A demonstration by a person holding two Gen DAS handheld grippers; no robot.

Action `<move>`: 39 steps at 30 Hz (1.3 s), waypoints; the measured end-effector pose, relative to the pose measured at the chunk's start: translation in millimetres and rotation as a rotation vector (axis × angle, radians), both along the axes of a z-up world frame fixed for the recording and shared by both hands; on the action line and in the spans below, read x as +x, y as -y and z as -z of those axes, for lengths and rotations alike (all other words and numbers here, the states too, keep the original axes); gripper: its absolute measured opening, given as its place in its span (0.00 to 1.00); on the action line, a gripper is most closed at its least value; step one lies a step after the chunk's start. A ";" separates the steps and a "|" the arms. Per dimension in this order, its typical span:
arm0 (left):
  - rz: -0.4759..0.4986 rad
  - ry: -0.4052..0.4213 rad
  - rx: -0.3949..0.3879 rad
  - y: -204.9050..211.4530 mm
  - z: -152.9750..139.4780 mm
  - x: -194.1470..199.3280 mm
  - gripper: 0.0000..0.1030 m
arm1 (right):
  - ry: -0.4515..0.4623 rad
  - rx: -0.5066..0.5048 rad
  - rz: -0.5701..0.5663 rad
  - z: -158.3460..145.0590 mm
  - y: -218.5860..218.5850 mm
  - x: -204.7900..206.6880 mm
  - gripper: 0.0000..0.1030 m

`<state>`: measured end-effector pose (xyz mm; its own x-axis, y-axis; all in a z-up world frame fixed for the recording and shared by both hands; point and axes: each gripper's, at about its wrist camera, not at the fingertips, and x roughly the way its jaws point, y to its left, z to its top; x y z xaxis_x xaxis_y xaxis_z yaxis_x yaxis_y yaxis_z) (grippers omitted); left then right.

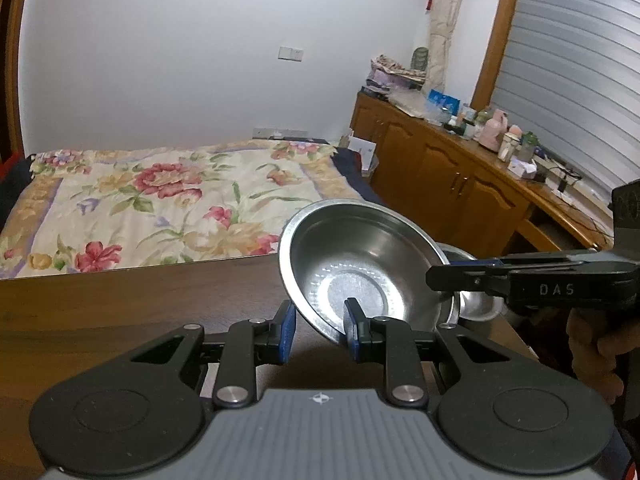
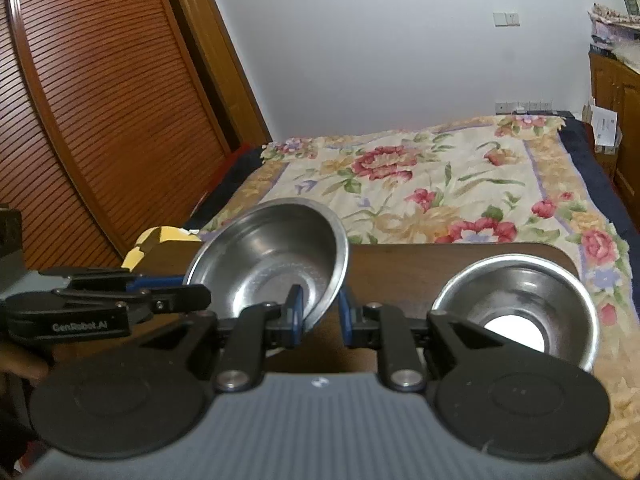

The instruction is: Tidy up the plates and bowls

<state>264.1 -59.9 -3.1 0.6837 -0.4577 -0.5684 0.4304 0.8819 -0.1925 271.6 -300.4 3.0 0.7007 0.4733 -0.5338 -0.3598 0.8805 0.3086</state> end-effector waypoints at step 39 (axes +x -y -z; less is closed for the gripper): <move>0.072 0.047 -0.027 -7.2 0.7 -112.5 0.27 | 0.057 -0.034 0.001 0.9 0.7 -102.8 0.21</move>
